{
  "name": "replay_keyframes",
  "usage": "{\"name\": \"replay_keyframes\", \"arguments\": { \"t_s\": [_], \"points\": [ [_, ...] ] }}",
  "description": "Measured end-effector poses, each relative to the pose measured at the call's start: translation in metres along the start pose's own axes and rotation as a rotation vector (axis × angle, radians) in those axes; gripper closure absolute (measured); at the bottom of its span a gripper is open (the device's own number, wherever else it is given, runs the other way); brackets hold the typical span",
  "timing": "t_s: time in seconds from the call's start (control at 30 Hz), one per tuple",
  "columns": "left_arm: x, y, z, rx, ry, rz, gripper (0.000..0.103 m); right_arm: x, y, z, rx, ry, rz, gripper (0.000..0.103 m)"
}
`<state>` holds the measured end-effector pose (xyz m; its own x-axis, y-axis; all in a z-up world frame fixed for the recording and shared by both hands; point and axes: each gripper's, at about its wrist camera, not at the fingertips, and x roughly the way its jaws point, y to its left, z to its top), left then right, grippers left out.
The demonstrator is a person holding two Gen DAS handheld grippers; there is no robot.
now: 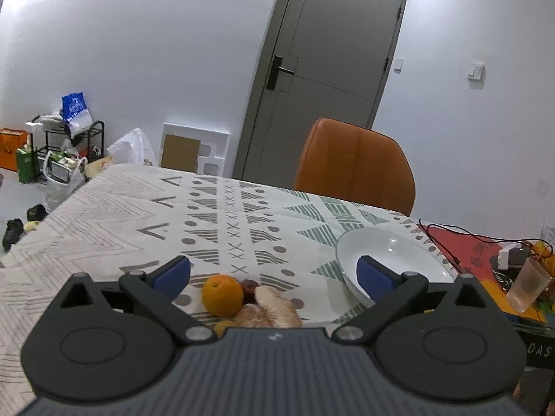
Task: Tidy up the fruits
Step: 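Withdraw both open tools from the bowl back toward the fruit pile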
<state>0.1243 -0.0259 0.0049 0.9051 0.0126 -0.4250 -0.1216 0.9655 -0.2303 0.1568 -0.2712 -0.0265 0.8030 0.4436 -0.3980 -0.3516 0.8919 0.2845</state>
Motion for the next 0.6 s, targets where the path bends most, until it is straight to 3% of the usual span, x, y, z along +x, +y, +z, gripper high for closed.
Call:
{"name": "replay_keyframes", "arguments": {
  "t_s": [0.43, 0.6],
  "points": [
    [-0.029, 0.028, 0.002, -0.022, -0.012, 0.056, 0.000, -0.011, 0.017, -0.001, -0.026, -0.010, 0.005, 0.000],
    [-0.035, 0.038, 0.001, -0.023, -0.002, 0.045, 0.000, -0.013, 0.021, -0.001, -0.031, -0.001, 0.025, 0.000]
  ]
}}
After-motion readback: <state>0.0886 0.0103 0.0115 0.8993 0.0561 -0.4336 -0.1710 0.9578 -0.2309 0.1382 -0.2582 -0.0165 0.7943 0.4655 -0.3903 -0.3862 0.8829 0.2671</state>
